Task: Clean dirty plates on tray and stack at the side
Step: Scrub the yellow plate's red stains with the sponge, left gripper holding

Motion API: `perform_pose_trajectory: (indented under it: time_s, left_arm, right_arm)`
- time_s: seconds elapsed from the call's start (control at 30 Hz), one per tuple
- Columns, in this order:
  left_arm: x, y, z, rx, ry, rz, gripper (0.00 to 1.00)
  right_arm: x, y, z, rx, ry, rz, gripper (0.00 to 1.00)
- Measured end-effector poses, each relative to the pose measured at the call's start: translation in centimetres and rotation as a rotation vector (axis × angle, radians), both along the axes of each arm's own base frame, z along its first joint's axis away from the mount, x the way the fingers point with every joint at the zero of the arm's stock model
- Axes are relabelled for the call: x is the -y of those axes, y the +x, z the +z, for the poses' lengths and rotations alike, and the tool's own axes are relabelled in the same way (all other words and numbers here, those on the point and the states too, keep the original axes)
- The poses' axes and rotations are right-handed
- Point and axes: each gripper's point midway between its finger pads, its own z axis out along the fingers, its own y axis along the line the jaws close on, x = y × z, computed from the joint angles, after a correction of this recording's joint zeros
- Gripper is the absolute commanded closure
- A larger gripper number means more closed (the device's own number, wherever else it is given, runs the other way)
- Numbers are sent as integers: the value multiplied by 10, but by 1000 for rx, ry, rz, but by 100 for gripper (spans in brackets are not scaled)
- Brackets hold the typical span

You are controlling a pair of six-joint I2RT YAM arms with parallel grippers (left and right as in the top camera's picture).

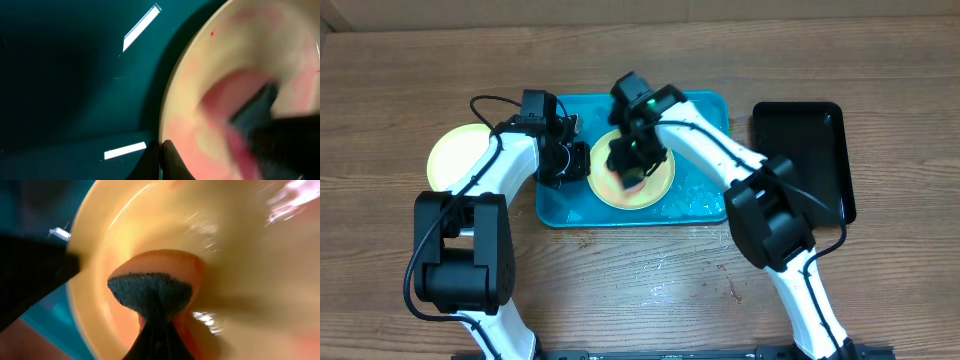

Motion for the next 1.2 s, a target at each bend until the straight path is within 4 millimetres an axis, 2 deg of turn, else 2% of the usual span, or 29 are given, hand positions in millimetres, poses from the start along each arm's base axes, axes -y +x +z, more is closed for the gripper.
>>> perform_pose_trajectory:
  time_s: [0.13, 0.23, 0.37, 0.53, 0.67, 0.97, 1.1, 1.2]
  left_arm:
    - [0, 0, 0, 0, 0, 0, 96]
    - [0, 0, 0, 0, 0, 0, 96]
    - [0, 0, 0, 0, 0, 0, 96]
    - [0, 0, 0, 0, -1, 0, 96]
    - [1, 0, 0, 0, -3, -1, 96]
    - [0, 1, 1, 2, -2, 5, 96]
    - [0, 2, 1, 3, -2, 8, 95]
    - [0, 2, 1, 4, 0, 8, 96]
  right_arm:
    - [-2, -28, 1, -95, -5, 44, 96]
    - [11, -32, 0, -128, -37, 38, 96]
    - [37, -21, -4, -120, -104, 3, 96]
    - [69, 6, -9, -54, -188, -56, 96]
    - [81, 25, -12, 20, -232, -80, 96]
    - [70, 60, -9, 193, -227, -95, 96]
    - [50, 77, -4, 305, -195, -88, 96]
    - [32, 81, 1, 360, -168, -70, 96]
